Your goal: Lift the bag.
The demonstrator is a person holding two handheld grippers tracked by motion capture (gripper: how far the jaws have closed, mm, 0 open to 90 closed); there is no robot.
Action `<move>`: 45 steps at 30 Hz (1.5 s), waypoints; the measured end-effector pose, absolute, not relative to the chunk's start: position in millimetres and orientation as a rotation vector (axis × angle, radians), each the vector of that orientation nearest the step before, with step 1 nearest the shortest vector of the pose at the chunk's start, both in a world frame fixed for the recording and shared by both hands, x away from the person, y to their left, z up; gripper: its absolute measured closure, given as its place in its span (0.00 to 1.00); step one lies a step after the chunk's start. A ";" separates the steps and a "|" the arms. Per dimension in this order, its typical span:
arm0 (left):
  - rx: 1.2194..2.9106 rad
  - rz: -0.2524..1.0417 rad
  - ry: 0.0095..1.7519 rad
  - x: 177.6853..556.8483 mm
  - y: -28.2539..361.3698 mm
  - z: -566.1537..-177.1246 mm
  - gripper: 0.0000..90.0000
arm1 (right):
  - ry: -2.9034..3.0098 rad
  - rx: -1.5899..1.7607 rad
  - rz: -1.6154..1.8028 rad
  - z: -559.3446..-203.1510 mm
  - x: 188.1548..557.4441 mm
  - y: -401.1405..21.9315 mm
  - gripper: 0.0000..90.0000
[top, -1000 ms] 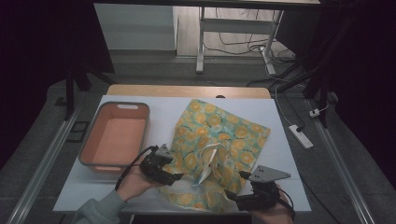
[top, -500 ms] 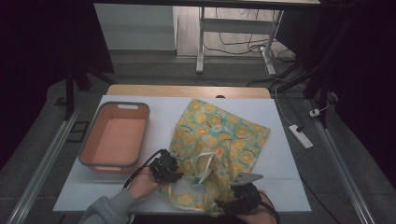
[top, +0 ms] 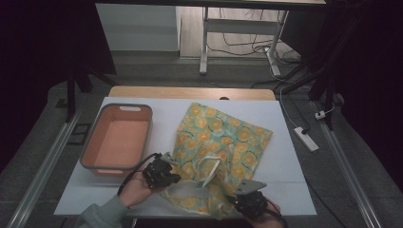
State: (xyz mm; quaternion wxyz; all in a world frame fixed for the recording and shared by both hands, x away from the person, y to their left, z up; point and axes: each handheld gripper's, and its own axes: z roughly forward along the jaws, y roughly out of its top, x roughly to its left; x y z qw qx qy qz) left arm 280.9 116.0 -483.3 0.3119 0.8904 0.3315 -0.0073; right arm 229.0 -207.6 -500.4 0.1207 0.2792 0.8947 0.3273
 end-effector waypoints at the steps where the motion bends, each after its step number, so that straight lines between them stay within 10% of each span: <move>1: 2.322 -0.023 0.868 278.6 122.1 -476.4 0.99 | 2.594 0.803 1.000 -493.0 228.3 -211.2 1.00; 26: 1.814 0.022 0.746 291.0 190.2 -347.4 0.99 | 2.138 0.745 1.462 -329.6 283.8 -254.5 1.00; 45: 1.605 0.122 0.641 288.9 208.6 -284.0 0.99 | 1.948 0.688 1.668 -273.7 317.3 -251.3 1.00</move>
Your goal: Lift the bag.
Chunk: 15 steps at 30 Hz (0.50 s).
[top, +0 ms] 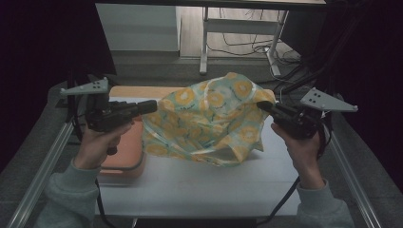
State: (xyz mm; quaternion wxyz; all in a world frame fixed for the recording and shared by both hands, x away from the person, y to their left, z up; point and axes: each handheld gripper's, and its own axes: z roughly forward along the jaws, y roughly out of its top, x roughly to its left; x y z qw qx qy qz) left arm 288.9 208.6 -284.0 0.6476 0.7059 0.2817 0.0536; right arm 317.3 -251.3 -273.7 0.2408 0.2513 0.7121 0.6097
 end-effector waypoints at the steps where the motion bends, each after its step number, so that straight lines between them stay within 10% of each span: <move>1: 1.601 0.128 0.631 288.7 208.6 -279.7 0.99 | 1.937 0.685 1.663 -271.3 319.0 -250.2 1.00; 15: 1.762 0.099 0.834 361.8 175.1 -344.0 0.99 | 2.046 0.967 1.383 -337.1 400.3 -251.1 1.00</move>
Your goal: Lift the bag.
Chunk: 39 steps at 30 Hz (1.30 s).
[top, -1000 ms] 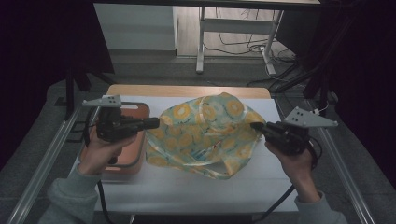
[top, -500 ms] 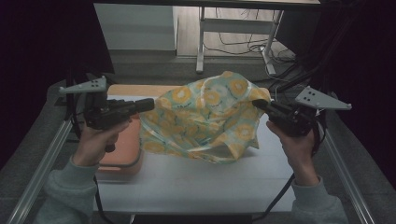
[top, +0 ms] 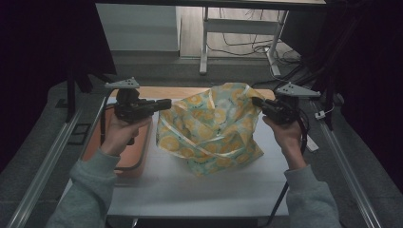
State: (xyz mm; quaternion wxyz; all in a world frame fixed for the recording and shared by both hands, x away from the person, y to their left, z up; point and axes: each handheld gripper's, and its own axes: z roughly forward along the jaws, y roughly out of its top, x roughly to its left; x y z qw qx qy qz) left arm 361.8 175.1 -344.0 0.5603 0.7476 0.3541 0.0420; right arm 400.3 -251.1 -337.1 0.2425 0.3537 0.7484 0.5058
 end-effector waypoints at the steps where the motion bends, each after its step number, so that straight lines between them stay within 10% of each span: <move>1: 1.780 0.104 0.856 367.3 172.9 -351.3 0.99 | 2.052 0.985 1.374 -343.6 404.2 -252.5 1.00; 15: 1.867 0.051 0.962 394.7 157.2 -401.5 0.98 | 2.157 1.092 1.344 -405.3 427.5 -260.1 1.00; 18: 1.854 0.075 0.931 390.9 157.7 -400.3 0.84 | 2.162 1.059 1.379 -403.0 424.8 -260.9 0.97; 22: 1.834 0.183 0.904 381.6 165.2 -395.7 0.24 | 2.165 1.044 1.407 -400.7 420.3 -262.4 0.65; 28: 1.844 0.250 0.916 363.7 183.8 -391.6 0.21 | 2.119 1.035 1.442 -390.3 406.2 -275.9 0.34; 39: 1.840 0.221 0.914 348.3 192.5 -405.6 0.21 | 2.381 1.159 1.233 -418.9 393.6 -294.6 0.16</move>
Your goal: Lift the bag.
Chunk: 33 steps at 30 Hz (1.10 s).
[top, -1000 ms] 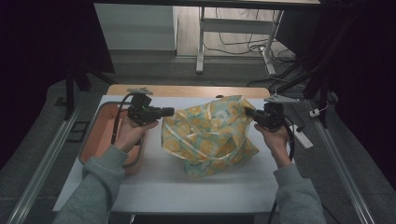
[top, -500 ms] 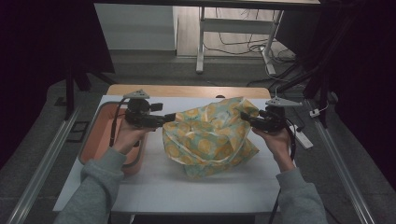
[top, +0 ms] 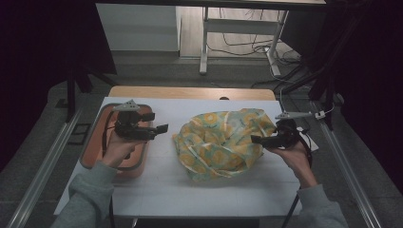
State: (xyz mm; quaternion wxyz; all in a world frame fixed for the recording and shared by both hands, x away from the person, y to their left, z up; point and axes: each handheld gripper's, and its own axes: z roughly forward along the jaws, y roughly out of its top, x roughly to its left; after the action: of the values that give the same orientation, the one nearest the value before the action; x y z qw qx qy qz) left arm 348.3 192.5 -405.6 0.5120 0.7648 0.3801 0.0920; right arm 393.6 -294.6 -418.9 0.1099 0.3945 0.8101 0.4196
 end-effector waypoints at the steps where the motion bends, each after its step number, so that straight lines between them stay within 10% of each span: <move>1: 1.841 0.217 0.913 347.5 193.4 -406.4 0.21 | 2.375 1.165 1.249 -422.3 390.7 -298.2 0.14; 33: 1.989 0.185 0.935 264.3 201.2 -451.7 0.23 | 2.269 0.951 1.362 -446.9 310.6 -312.6 0.18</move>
State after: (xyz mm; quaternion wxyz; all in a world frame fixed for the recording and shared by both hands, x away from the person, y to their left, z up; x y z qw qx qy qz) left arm 264.3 201.2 -451.7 0.4511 0.8049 0.3784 0.0748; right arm 310.6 -312.6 -446.9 0.1642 0.3335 0.7960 0.4777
